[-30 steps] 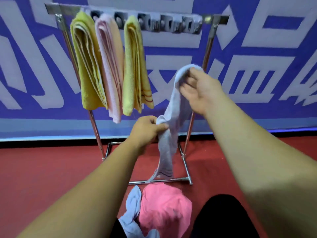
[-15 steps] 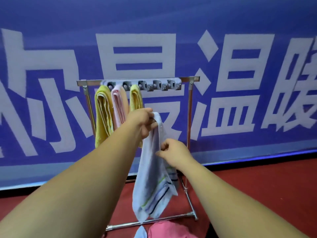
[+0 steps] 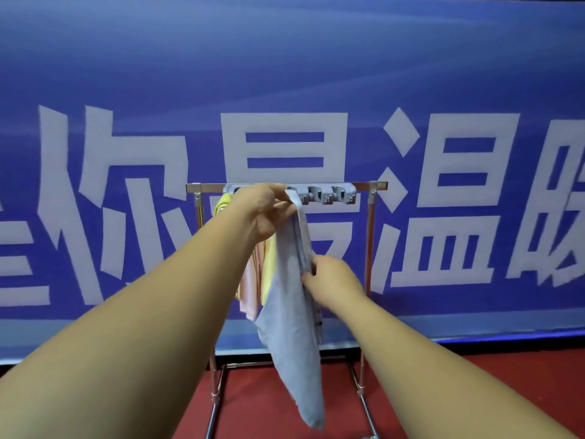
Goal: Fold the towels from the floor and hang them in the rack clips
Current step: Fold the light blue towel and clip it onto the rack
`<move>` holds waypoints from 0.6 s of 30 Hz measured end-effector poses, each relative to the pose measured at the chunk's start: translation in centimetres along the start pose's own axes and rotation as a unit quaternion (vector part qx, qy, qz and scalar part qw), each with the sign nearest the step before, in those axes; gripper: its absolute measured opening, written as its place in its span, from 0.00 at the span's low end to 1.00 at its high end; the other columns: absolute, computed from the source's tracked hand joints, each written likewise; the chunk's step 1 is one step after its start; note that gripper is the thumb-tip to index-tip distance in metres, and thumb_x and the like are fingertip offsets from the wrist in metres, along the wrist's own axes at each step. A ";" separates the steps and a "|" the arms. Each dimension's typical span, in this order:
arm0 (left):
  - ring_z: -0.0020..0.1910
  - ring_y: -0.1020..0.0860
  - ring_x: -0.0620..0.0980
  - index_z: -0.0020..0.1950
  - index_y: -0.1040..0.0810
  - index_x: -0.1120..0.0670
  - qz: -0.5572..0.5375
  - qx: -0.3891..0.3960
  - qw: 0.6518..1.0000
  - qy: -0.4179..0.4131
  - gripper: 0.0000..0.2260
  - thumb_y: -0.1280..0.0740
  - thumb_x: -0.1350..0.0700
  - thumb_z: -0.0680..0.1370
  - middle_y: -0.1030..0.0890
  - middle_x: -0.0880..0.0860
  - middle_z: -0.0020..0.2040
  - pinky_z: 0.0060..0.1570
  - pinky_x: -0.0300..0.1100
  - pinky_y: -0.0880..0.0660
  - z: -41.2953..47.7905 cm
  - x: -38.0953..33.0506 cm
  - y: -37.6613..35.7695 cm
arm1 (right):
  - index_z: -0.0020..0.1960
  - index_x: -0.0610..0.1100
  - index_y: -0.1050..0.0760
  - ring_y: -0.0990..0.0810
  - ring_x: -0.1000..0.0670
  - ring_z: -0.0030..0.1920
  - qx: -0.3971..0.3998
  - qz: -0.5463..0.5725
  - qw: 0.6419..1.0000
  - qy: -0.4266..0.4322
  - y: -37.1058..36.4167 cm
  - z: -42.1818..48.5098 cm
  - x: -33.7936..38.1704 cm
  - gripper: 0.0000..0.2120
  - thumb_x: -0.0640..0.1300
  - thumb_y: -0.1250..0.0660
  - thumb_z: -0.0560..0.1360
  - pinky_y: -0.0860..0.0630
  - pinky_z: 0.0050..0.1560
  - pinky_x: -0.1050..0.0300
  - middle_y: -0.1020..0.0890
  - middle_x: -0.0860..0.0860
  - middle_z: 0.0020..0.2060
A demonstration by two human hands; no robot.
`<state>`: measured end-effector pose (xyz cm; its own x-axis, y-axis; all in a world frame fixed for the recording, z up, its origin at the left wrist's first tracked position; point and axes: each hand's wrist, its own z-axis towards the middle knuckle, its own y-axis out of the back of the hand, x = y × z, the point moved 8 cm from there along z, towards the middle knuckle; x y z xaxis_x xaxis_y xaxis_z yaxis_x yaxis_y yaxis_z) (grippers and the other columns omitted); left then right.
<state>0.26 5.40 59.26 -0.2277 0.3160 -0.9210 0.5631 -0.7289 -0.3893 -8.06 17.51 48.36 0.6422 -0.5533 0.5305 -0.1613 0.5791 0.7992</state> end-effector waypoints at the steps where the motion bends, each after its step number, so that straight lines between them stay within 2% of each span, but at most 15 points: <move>1: 0.49 0.20 0.57 0.51 0.21 0.63 0.001 -0.008 1.000 -0.003 0.06 0.36 0.70 0.82 0.21 0.62 0.49 0.41 0.42 0.16 0.0 -0.5 0.5 | 0.43 0.50 0.26 0.20 0.44 0.42 0.001 -0.013 1.000 -0.006 0.2 0.4 -0.5 0.07 0.47 0.37 0.80 0.23 0.37 0.50 0.19 0.49 0.40; 3: 0.50 0.19 0.58 0.52 0.20 0.64 -0.003 -0.033 0.999 -0.014 0.07 0.37 0.71 0.81 0.20 0.64 0.52 0.40 0.43 0.16 0.4 -1.4 1.9 | 0.40 0.47 0.25 0.19 0.42 0.42 0.005 -0.042 0.999 -0.031 0.8 1.0 -2.2 0.08 0.42 0.37 0.78 0.22 0.37 0.49 0.18 0.47 0.38; 5: 0.50 0.16 0.58 0.56 0.19 0.64 -0.030 -0.053 0.998 -0.021 0.10 0.37 0.73 0.80 0.19 0.66 0.59 0.38 0.42 0.14 1.0 -2.2 3.4 | 0.39 0.45 0.21 0.17 0.42 0.42 0.021 -0.047 0.997 -0.054 1.2 1.4 -4.1 0.09 0.40 0.36 0.77 0.18 0.41 0.47 0.16 0.47 0.38; 8: 0.52 0.14 0.56 0.62 0.19 0.63 -0.058 -0.054 0.997 -0.019 0.13 0.37 0.73 0.81 0.20 0.65 0.64 0.38 0.40 0.15 1.5 -2.5 4.3 | 0.40 0.46 0.19 0.14 0.46 0.43 0.062 0.032 0.996 -0.053 0.8 1.5 -5.0 0.08 0.47 0.30 0.77 0.19 0.42 0.50 0.13 0.48 0.38; 10: 0.56 0.15 0.57 0.64 0.20 0.63 -0.051 -0.048 0.997 -0.021 0.14 0.37 0.73 0.81 0.21 0.65 0.64 0.42 0.42 0.14 1.6 -2.3 4.0 | 0.43 0.46 0.18 0.14 0.50 0.42 0.089 0.120 0.988 -0.038 0.2 1.4 -3.4 0.13 0.55 0.27 0.76 0.22 0.42 0.52 0.12 0.48 0.40; 12: 0.59 0.15 0.58 0.63 0.20 0.63 -0.037 -0.039 0.998 -0.025 0.14 0.37 0.73 0.81 0.21 0.65 0.65 0.45 0.43 0.15 1.6 -2.0 3.1 | 0.46 0.43 0.18 0.17 0.49 0.40 0.091 0.153 0.984 -0.017 -0.4 1.9 -0.8 0.20 0.61 0.28 0.76 0.23 0.42 0.52 0.12 0.47 0.40; 15: 0.57 0.16 0.58 0.64 0.20 0.64 -0.023 -0.031 0.999 -0.036 0.15 0.37 0.74 0.81 0.22 0.64 0.67 0.46 0.44 0.16 2.0 -1.6 2.1 | 0.48 0.41 0.20 0.14 0.44 0.42 0.066 0.149 0.987 0.008 -1.1 2.8 2.8 0.23 0.63 0.29 0.77 0.21 0.41 0.50 0.13 0.45 0.42; 18: 0.50 0.15 0.56 0.62 0.20 0.63 -0.011 -0.031 0.999 -0.041 0.13 0.36 0.73 0.81 0.21 0.63 0.67 0.47 0.44 0.15 2.4 -1.4 2.0 | 0.41 0.46 0.24 0.18 0.43 0.40 0.029 0.112 0.993 0.015 -1.2 3.7 4.4 0.18 0.59 0.32 0.81 0.31 0.33 0.54 0.16 0.46 0.37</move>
<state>-0.20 1.99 59.72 -0.3032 0.2783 -0.9114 0.6052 -0.6826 -0.4097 -7.85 12.15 50.72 0.6076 -0.3962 0.6883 -0.3451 0.6489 0.6781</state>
